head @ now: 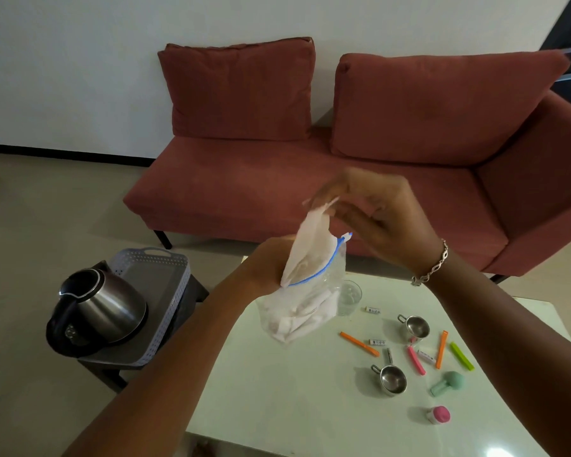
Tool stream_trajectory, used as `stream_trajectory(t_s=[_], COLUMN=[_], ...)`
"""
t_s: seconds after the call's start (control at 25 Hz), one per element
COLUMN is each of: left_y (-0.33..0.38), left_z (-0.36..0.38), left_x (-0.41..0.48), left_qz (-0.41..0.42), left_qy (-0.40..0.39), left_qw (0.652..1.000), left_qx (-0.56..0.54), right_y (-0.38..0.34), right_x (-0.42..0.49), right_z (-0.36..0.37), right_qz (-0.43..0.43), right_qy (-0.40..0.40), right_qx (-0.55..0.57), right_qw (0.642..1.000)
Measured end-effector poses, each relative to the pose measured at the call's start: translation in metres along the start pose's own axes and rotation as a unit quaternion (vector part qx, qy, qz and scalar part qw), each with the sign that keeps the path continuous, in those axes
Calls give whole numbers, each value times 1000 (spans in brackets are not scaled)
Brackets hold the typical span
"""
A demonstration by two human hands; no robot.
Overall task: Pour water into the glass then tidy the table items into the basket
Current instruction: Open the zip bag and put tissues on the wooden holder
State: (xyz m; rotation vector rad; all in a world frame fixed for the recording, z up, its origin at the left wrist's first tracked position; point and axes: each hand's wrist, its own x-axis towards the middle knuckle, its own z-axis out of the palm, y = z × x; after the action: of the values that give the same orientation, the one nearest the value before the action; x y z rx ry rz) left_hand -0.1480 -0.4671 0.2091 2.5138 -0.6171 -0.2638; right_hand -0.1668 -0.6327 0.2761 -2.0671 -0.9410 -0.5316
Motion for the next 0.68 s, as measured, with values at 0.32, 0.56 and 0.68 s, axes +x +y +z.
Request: stream_trajectory(t_s=[0.32, 0.56, 0.68], left_y=[-11, -28, -37], left_z=[10, 19, 19], left_x=[-2, 6, 3], left_qz=[-18, -15, 8], left_qy=[-16, -11, -12], left_qw=[1000, 1000, 1000], left_qx=[-19, -12, -27], right_y=[-7, 5, 12], right_x=[34, 44, 48], right_z=[-42, -81, -103], right_qz=[26, 104, 141], right_qy=[196, 277, 332], right_qx=[95, -76, -111], right_qw=[976, 952, 926])
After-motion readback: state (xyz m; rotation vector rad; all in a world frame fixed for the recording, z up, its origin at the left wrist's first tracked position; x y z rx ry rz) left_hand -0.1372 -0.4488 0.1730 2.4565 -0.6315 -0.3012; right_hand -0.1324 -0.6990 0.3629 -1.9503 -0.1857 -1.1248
